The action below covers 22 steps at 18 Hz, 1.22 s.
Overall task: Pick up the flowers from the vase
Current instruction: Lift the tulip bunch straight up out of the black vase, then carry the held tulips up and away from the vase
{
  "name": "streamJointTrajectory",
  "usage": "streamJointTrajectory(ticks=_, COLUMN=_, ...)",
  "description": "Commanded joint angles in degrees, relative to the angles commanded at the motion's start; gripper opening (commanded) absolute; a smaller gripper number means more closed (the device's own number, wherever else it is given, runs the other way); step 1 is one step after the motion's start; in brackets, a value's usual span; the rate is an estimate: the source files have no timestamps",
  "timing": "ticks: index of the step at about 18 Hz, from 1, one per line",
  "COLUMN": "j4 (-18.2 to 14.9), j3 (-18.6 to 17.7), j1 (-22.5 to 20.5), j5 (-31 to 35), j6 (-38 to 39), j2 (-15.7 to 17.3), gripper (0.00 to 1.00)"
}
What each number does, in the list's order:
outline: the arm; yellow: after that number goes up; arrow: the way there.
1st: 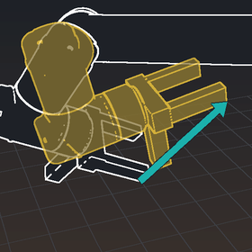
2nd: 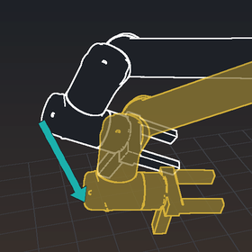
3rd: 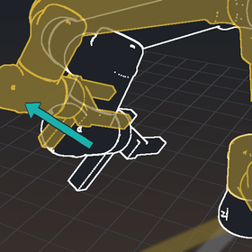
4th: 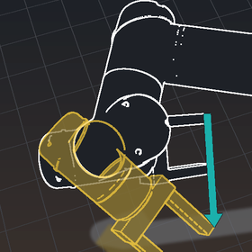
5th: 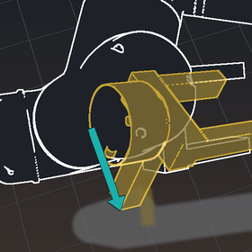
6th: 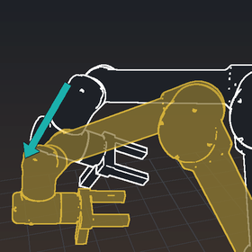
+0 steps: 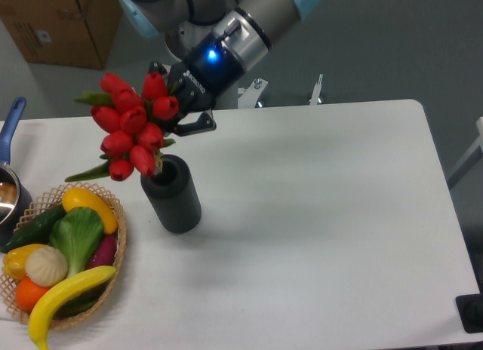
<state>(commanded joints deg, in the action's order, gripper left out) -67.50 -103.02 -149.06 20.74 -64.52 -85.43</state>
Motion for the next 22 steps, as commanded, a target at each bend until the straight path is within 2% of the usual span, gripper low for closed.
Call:
streamJointTrajectory(ticks=5, j4=0.3, j3=3.4, j1=-2.0, j5=0.2, j6=1.9, j2=0.4, gripper=0.00)
streamJointTrajectory(ticks=7, j4=0.4, j3=5.0, j1=-5.0, j5=0.6, j6=1.6, j2=0.5, gripper=0.00)
streamJointTrajectory(ticks=9, j4=0.7, j3=8.1, j1=-7.7, j5=2.4, j6=1.5, j2=0.4, gripper=0.00)
streamJointTrajectory(ticks=12, j4=0.5, j3=10.6, j1=-12.6, j5=9.8, j6=-0.8, j2=-0.2, gripper=0.00)
streamJointTrajectory(ticks=13, j4=0.5, j3=10.5, j1=-12.7, j5=12.4, j6=-2.7, j2=-0.3, gripper=0.00)
streamJointTrajectory(ticks=14, j4=0.2, j3=10.1, j1=-13.0, j5=19.4, j6=-4.6, j2=-0.6, gripper=0.00)
streamJointTrajectory(ticks=16, j4=-0.3, j3=9.4, j1=-13.3, j5=27.8, j6=-4.8, j2=-0.7, gripper=0.00)
streamJointTrajectory(ticks=22, j4=-0.1, j3=6.8, j1=-12.0, j5=40.6, j6=-4.9, j2=-2.8, gripper=0.00)
